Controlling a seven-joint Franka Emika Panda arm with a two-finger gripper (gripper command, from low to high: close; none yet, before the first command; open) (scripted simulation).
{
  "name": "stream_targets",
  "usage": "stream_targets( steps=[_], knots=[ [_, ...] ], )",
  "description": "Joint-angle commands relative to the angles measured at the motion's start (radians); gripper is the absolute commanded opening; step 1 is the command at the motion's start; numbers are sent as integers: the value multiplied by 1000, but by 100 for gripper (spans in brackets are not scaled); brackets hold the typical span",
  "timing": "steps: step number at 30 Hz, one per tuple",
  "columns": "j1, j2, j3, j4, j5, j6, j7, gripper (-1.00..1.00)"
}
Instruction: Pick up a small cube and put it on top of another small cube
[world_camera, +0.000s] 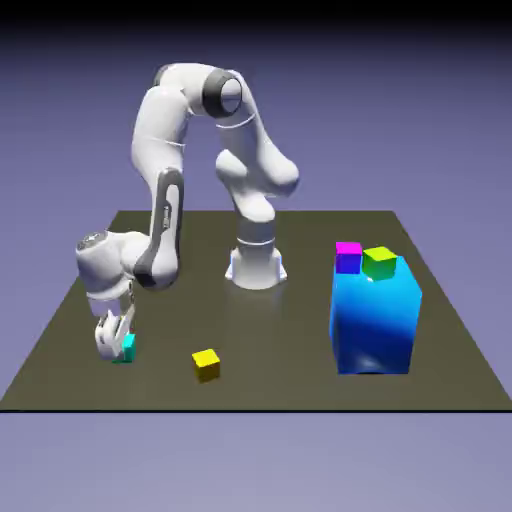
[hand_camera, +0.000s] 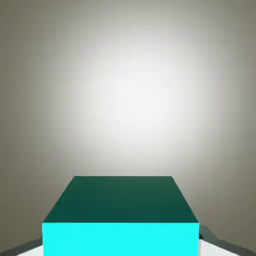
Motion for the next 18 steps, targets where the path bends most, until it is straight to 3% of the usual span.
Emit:
stream_targets(
  steps=[1, 18],
  knots=[
    [8, -36, 0, -3, -6, -32, 8, -100],
    [407, -603, 616, 74, 113, -613, 168, -100]
  ],
)
